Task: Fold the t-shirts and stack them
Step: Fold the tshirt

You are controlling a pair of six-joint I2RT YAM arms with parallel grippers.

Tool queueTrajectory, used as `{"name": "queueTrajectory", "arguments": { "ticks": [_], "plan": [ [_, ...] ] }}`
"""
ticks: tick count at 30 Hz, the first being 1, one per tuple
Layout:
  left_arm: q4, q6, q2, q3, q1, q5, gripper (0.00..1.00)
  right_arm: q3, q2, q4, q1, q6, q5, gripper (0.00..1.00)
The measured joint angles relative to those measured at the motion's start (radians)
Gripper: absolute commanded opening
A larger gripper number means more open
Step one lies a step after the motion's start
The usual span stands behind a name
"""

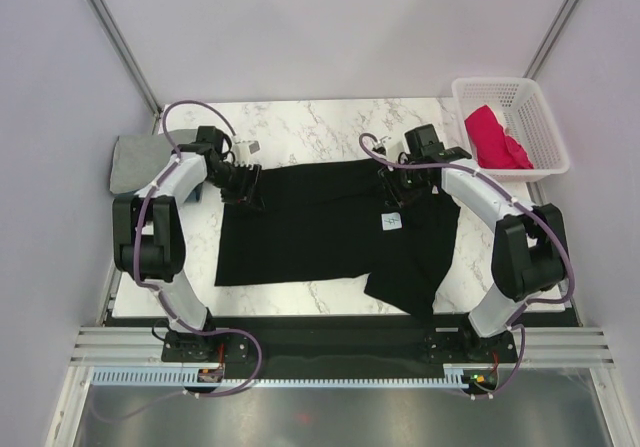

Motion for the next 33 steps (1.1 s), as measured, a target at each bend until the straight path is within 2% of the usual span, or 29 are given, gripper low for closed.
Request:
{"name": "queueTrajectory", "arguments": {
  "ticks": [5,16,33],
  "plan": [
    [-0.015,-0.007,0.053,-0.022,0.0,0.029,0.64,0.0,0.05,0.013,-0.001,-0.016,0.024,0.36],
    [-0.018,-0.018,0.07,-0.049,0.0,0.031,0.64,0.071,0.237,0.065,-0.001,-0.045,0.1,0.34],
    [-0.013,-0.019,0.069,-0.095,0.0,0.029,0.64,0.1,0.248,0.093,-0.004,-0.154,0.278,0.35]
  ]
}}
